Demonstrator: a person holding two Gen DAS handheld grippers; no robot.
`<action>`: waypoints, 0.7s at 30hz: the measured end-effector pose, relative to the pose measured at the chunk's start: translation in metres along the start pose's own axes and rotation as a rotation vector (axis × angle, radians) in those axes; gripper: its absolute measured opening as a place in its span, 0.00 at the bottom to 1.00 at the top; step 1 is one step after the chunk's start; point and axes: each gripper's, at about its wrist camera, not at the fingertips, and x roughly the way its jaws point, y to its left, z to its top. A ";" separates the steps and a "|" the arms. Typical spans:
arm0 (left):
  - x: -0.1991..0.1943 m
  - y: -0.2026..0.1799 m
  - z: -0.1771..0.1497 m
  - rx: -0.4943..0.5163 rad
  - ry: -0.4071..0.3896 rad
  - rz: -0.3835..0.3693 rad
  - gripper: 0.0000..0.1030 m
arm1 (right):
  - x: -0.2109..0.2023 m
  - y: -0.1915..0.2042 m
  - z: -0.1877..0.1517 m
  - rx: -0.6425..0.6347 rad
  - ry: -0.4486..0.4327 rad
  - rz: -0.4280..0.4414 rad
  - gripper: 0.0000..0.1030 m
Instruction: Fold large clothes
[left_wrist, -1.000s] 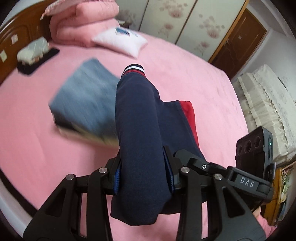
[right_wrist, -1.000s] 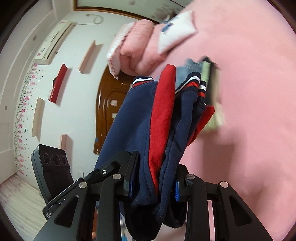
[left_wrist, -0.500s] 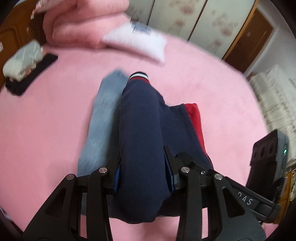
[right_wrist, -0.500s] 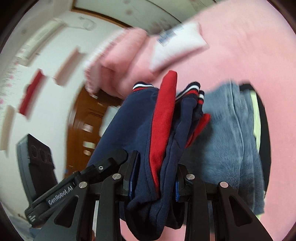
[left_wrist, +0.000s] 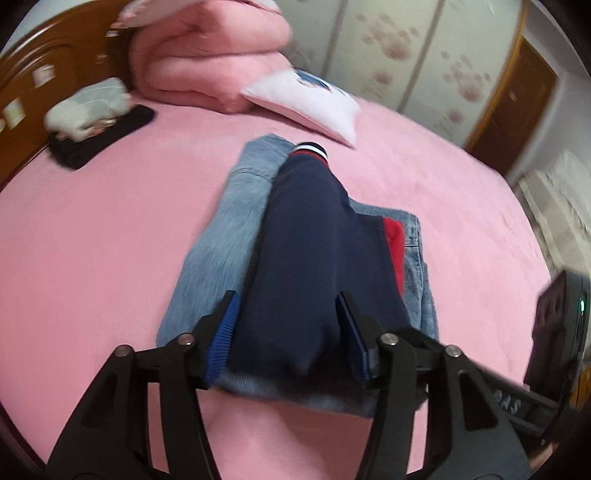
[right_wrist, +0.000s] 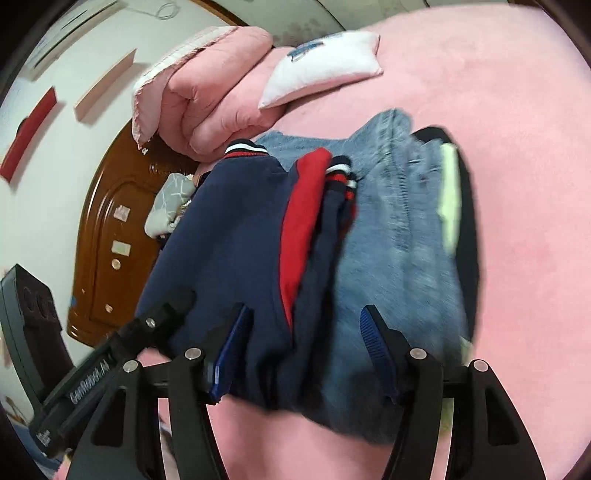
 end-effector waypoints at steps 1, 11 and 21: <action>-0.011 0.000 -0.013 -0.043 -0.031 0.002 0.52 | -0.017 -0.005 -0.010 -0.008 -0.008 -0.019 0.72; -0.080 -0.036 -0.183 -0.142 0.211 0.025 0.52 | -0.178 -0.169 -0.191 0.250 0.166 -0.289 0.81; -0.137 -0.207 -0.342 0.266 0.448 0.019 0.52 | -0.403 -0.337 -0.366 0.478 0.149 -0.631 0.97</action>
